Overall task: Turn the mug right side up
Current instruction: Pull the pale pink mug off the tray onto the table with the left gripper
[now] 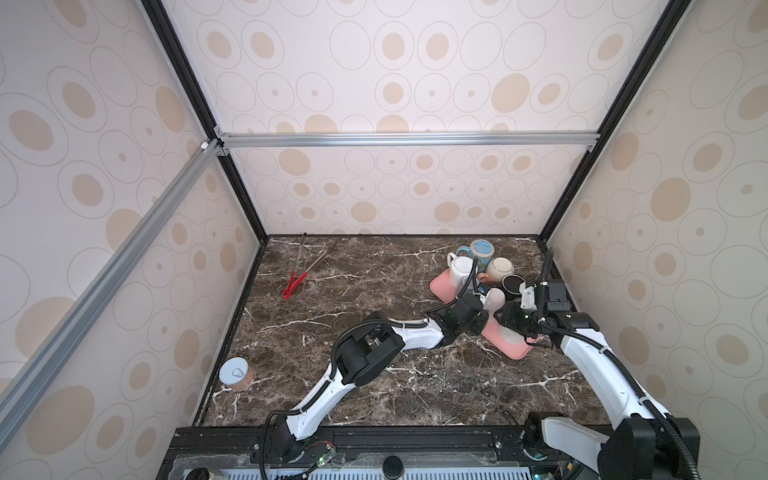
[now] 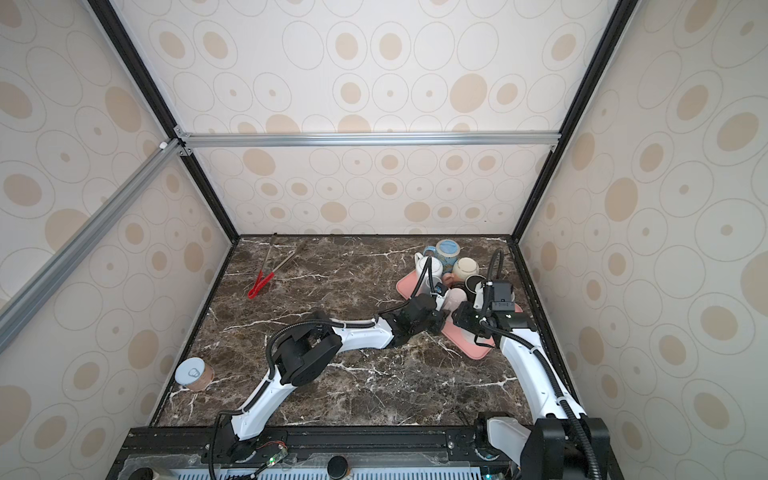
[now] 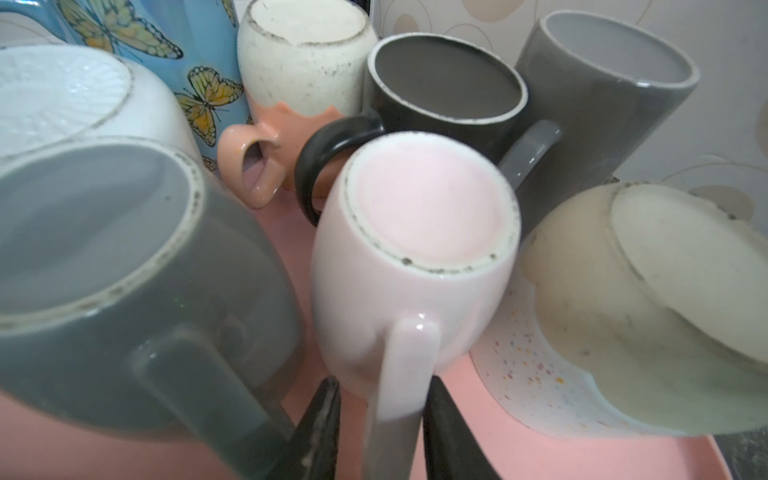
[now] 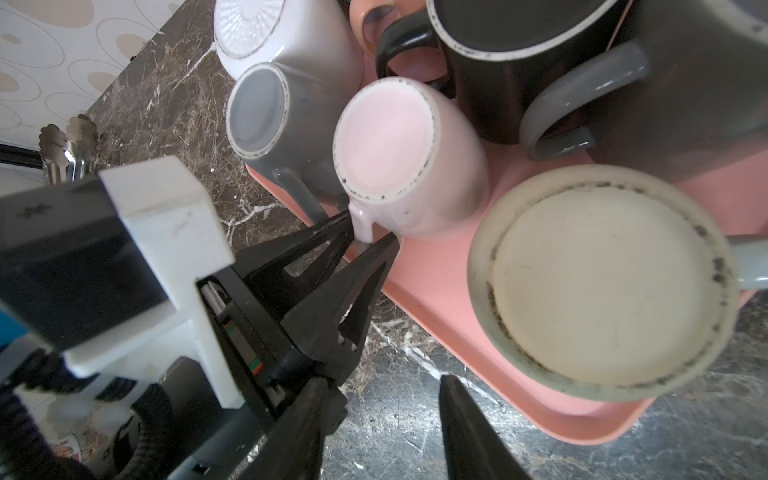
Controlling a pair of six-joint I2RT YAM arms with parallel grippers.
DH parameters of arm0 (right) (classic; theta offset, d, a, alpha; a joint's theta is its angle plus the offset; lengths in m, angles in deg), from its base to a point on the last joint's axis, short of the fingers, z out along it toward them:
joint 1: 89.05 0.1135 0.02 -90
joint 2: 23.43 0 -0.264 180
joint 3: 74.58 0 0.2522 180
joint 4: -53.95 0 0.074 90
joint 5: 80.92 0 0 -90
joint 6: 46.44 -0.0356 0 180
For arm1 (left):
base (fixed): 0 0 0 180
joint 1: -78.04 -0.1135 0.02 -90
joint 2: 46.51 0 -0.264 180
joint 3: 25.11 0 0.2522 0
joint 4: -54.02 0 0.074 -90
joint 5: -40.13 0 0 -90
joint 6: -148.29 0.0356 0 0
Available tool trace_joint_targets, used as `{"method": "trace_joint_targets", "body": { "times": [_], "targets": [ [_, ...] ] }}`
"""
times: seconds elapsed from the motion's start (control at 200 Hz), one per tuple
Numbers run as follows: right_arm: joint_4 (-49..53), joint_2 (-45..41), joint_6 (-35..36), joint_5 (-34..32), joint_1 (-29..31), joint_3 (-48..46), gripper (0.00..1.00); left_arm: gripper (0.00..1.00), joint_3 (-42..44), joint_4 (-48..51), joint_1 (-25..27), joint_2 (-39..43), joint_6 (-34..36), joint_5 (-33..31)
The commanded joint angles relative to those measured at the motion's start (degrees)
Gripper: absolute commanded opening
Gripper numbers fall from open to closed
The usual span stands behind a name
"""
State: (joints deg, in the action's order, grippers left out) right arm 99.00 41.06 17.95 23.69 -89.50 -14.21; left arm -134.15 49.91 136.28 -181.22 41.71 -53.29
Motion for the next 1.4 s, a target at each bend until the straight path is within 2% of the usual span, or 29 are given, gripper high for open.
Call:
{"method": "trace_joint_targets", "body": {
  "times": [0.0,0.305,0.535,0.99,1.39],
  "targets": [
    [1.04,-1.03,0.5,-0.11,-0.43,-0.87,0.47,0.27,-3.48,1.41,0.12,-0.05,1.72,-1.14],
    [1.94,-2.31,1.3,-0.9,-0.66,-1.02,0.47,0.0,-3.28,3.54,0.12,0.88,3.18,-2.29],
    [2.19,-3.79,1.08,-0.49,-0.69,-0.8,0.47,0.0,0.36,2.14,0.12,4.96,4.54,-1.45],
    [1.52,-9.95,-0.7,3.74,-0.67,1.55,0.42,0.0,11.58,-11.63,0.12,16.43,2.89,1.91],
    [-1.66,-8.16,-3.4,7.42,-0.68,-0.05,0.41,0.0,17.94,-15.14,-0.29,19.94,1.77,1.99]
  ]
}}
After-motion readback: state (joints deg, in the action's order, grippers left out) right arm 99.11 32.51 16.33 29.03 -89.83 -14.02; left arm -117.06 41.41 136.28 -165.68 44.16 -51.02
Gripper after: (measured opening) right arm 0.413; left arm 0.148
